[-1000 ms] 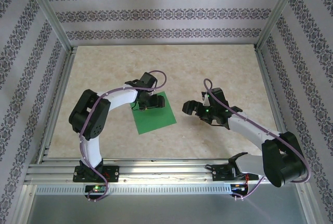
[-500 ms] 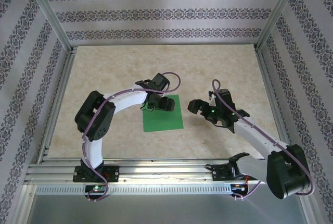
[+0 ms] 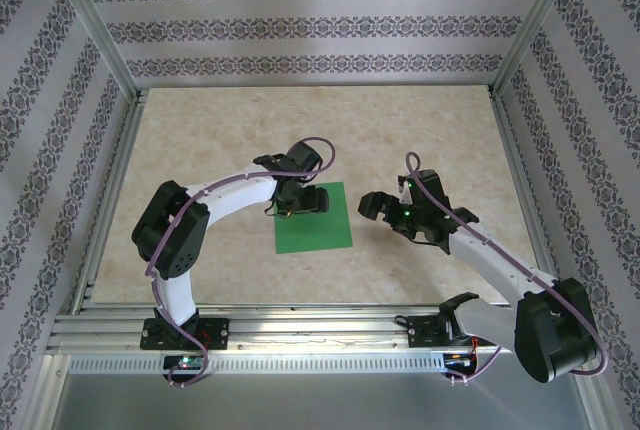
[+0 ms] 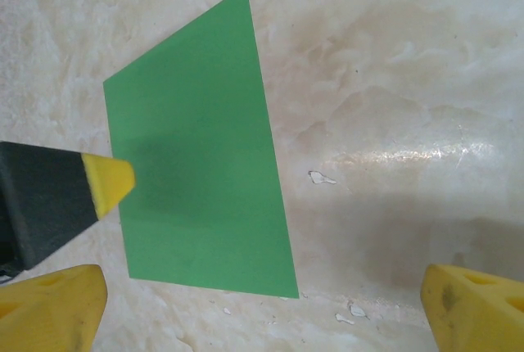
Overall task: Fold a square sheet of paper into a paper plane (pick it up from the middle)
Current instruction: Rotate the square sheet of paper at the center of the table.
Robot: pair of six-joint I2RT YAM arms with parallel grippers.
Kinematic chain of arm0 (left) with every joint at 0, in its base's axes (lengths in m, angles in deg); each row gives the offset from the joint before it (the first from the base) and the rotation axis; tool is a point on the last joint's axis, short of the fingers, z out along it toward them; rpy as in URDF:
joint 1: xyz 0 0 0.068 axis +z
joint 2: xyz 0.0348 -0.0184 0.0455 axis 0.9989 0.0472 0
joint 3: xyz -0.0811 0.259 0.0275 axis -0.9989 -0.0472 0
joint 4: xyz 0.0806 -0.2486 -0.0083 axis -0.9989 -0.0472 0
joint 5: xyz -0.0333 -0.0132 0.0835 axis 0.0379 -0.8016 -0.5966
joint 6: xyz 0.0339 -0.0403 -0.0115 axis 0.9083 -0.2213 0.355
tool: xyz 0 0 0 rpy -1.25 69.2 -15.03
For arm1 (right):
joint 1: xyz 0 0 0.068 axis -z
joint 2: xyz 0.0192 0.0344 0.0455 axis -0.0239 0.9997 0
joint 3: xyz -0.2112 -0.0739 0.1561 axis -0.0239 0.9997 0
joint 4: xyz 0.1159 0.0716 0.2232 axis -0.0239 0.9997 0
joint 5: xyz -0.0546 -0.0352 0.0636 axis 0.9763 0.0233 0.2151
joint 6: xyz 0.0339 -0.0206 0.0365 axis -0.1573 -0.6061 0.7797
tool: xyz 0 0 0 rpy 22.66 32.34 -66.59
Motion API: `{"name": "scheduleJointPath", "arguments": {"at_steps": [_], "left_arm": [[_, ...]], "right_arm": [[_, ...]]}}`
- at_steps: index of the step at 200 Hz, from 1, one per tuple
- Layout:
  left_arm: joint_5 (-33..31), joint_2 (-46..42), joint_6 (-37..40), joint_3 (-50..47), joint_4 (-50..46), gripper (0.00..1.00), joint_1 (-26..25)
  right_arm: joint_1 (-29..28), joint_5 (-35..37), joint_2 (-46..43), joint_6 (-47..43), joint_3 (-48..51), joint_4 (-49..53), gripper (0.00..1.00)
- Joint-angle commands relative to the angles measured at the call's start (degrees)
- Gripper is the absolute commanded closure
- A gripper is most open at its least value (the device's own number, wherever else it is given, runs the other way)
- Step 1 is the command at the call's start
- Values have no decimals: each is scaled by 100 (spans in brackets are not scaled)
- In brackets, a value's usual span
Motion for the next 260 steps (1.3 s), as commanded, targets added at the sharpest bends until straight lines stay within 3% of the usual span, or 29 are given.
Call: {"name": "scheduleJointPath", "arguments": {"at_steps": [1, 58, 114, 148, 220, 260], "left_arm": [[206, 34, -277, -283, 20, 23, -76], [-32, 28, 12, -655, -105, 22, -60], [-997, 307, 1117, -280, -912, 20, 87], [-907, 258, 1660, 154, -1048, 19, 104], [-789, 706, 385, 1106, -1242, 20, 106], [-1022, 1087, 153, 1479, -1688, 19, 107]], "right_arm": [[-71, 84, -45, 71, -109, 169, 2], [-96, 113, -30, 89, -100, 239, 2], [-133, 182, -63, 121, -91, 326, 2], [-205, 214, -30, 92, -134, 362, 2], [-327, 367, 75, -11, -249, 522, 2], [-372, 373, 1, -42, -285, 578, 2]]}}
